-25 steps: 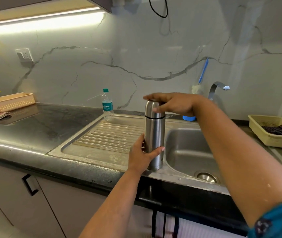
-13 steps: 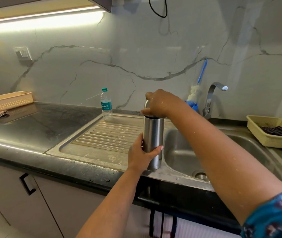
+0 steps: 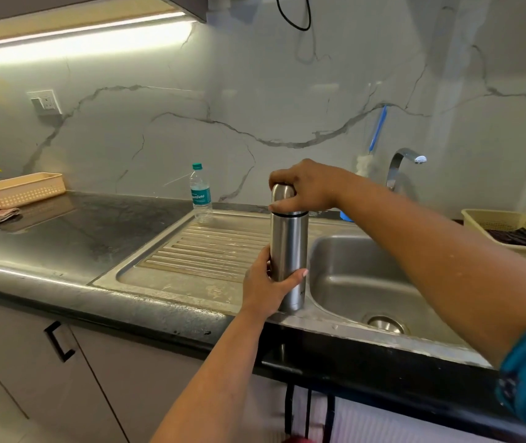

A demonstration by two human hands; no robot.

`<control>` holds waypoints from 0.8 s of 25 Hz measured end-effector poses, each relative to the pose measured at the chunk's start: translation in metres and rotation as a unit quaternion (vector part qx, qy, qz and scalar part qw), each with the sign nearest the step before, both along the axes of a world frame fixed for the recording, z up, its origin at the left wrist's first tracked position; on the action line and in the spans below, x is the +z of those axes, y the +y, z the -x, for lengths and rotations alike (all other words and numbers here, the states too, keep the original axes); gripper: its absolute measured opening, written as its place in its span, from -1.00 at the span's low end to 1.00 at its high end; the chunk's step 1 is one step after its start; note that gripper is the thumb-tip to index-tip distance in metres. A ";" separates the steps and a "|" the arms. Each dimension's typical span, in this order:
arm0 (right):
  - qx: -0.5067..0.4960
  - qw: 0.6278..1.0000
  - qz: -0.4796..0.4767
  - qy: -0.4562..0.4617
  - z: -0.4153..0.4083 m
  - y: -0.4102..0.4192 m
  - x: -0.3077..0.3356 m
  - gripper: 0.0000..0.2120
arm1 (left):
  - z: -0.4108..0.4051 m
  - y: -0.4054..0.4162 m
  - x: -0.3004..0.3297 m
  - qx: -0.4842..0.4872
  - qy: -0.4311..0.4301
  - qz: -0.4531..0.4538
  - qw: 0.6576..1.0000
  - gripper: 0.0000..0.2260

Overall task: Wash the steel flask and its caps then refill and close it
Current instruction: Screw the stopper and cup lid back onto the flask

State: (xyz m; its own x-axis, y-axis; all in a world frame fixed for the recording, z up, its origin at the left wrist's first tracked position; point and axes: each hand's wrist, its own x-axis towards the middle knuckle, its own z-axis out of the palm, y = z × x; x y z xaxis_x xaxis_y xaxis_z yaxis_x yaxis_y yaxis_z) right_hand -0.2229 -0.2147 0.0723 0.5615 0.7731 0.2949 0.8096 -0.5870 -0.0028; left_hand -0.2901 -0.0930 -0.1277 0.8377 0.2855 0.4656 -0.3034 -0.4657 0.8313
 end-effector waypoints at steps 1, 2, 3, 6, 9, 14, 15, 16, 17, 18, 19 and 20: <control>0.005 1.000 -0.016 -0.003 -0.001 0.000 -0.003 -0.63 | 0.000 0.000 0.000 0.002 -0.003 0.000 1.000 -0.50; 0.004 1.000 -0.023 -0.004 -0.002 0.000 -0.004 -0.63 | 0.000 0.000 0.000 0.004 -0.008 0.001 1.000 -0.51; -0.004 1.000 -0.024 -0.009 -0.001 0.001 -0.006 -0.62 | 0.000 0.000 0.000 0.006 -0.014 0.000 1.000 -0.51; -0.050 0.996 -0.047 -0.049 0.009 0.007 -0.011 -0.60 | -0.001 0.000 -0.002 0.001 -0.029 -0.001 1.000 -0.49; -0.131 0.985 -0.073 -0.081 0.020 0.015 -0.017 -0.57 | -0.001 -0.002 -0.003 -0.002 -0.031 -0.001 1.000 -0.46; -0.181 0.982 -0.022 -0.044 0.027 0.028 -0.009 -0.47 | 0.001 0.012 0.001 -0.090 0.036 0.053 0.994 -0.46; -0.169 0.985 0.018 0.001 0.027 0.025 -0.001 -0.41 | 0.000 0.017 0.003 -0.113 0.052 0.064 0.990 -0.44; -0.149 0.986 0.052 0.051 0.027 0.019 0.008 -0.35 | -0.001 0.021 0.005 -0.127 0.065 0.067 0.987 -0.41; -0.124 0.986 0.067 0.091 0.027 0.012 0.014 -0.32 | 0.000 0.023 0.007 -0.138 0.073 0.066 0.985 -0.40; -0.103 0.987 0.060 0.106 0.027 0.007 0.015 -0.32 | 0.000 0.024 0.007 -0.139 0.077 0.063 0.985 -0.39; -0.092 0.990 0.034 0.099 0.027 0.003 0.010 -0.33 | 0.001 0.023 0.007 -0.134 0.076 0.061 0.986 -0.40; -0.090 0.993 0.001 0.077 0.026 0.002 0.001 -0.35 | 0.003 0.021 0.006 -0.122 0.070 0.059 0.988 -0.42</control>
State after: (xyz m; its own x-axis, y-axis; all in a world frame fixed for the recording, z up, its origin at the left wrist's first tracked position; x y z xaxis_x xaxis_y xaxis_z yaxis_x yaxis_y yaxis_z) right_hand -0.2487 -0.2127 0.0734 0.7293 0.6562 0.1935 0.6813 -0.7225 -0.1177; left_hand -0.2929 -0.0719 -0.1219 0.9422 0.1120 0.3157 -0.2728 -0.2904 0.9172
